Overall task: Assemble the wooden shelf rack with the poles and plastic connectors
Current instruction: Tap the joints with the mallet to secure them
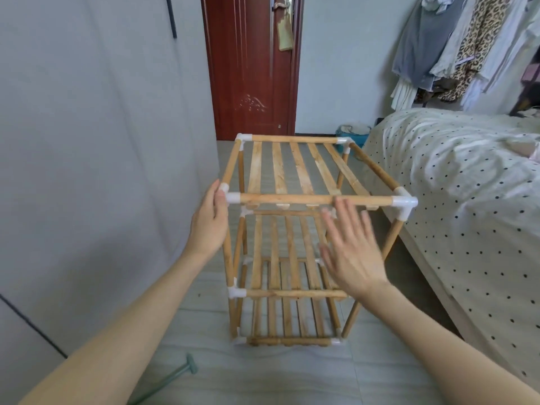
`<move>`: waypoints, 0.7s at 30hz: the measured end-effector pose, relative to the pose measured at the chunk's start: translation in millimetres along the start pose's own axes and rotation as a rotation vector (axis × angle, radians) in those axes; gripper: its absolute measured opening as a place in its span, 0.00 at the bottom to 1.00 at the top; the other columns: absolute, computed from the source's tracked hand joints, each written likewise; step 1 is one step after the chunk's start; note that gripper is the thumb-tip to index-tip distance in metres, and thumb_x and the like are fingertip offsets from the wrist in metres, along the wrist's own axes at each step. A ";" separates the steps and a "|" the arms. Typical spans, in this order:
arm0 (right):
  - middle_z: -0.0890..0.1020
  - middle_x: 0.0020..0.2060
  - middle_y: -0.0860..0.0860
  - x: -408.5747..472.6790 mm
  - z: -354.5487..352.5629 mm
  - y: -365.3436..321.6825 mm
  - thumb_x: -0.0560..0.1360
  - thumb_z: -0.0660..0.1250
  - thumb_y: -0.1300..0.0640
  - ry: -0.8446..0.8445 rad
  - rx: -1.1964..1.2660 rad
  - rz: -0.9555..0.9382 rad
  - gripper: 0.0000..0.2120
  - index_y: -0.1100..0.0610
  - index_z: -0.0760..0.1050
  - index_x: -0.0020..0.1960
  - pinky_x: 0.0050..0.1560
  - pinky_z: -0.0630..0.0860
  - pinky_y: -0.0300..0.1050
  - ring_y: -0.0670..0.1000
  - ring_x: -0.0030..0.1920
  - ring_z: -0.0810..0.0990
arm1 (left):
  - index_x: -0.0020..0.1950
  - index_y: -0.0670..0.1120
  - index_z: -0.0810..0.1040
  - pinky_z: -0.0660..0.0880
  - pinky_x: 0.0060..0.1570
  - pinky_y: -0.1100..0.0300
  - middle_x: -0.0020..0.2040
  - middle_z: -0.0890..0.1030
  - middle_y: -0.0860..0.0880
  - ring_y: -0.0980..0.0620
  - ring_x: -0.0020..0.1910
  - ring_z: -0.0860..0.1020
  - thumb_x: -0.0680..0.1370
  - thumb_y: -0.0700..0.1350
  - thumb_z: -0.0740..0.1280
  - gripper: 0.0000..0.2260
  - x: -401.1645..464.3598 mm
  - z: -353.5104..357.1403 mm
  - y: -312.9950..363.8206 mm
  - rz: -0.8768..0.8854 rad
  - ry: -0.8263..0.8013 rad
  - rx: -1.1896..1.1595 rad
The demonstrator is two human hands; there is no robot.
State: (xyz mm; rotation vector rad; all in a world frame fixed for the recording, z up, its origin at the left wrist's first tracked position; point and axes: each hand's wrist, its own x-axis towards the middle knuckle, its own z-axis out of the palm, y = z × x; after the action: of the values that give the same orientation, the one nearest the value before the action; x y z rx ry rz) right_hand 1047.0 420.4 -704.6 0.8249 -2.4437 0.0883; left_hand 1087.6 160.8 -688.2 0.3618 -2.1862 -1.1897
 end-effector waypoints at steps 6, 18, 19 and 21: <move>0.75 0.65 0.55 -37.6 63.0 -101.5 0.74 0.65 0.48 -0.291 0.124 -0.346 0.22 0.54 0.73 0.67 0.65 0.69 0.55 0.54 0.67 0.72 | 0.74 0.41 0.61 0.53 0.70 0.63 0.75 0.62 0.43 0.48 0.74 0.60 0.80 0.39 0.59 0.22 -86.0 -8.6 -128.1 -0.051 -0.188 0.321; 0.45 0.77 0.51 -124.2 272.2 -217.0 0.82 0.49 0.49 -1.185 0.285 -0.180 0.27 0.49 0.42 0.77 0.73 0.49 0.58 0.54 0.76 0.44 | 0.77 0.47 0.45 0.52 0.71 0.45 0.77 0.48 0.43 0.44 0.75 0.50 0.79 0.44 0.58 0.31 -208.3 -29.0 -377.5 -0.639 -0.725 0.837; 0.43 0.77 0.51 -129.5 283.2 -220.2 0.82 0.49 0.49 -1.221 0.281 -0.175 0.28 0.49 0.41 0.77 0.73 0.48 0.59 0.54 0.76 0.43 | 0.77 0.47 0.45 0.52 0.71 0.45 0.77 0.49 0.43 0.45 0.75 0.51 0.79 0.44 0.58 0.31 -211.9 -29.1 -387.0 -0.647 -0.742 0.870; 0.41 0.77 0.50 -140.9 299.7 -224.7 0.81 0.51 0.49 -1.283 0.285 -0.150 0.28 0.49 0.43 0.77 0.72 0.49 0.60 0.54 0.76 0.42 | 0.77 0.44 0.50 0.55 0.70 0.48 0.76 0.54 0.42 0.44 0.74 0.54 0.79 0.43 0.57 0.28 -219.9 -29.5 -399.0 -0.608 -0.747 0.927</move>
State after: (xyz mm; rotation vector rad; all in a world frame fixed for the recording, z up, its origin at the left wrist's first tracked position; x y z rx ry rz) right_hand 1124.5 245.9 -1056.3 1.5074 -3.5700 -0.2322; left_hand 1255.8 29.6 -1091.9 1.1743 -3.3741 -0.4894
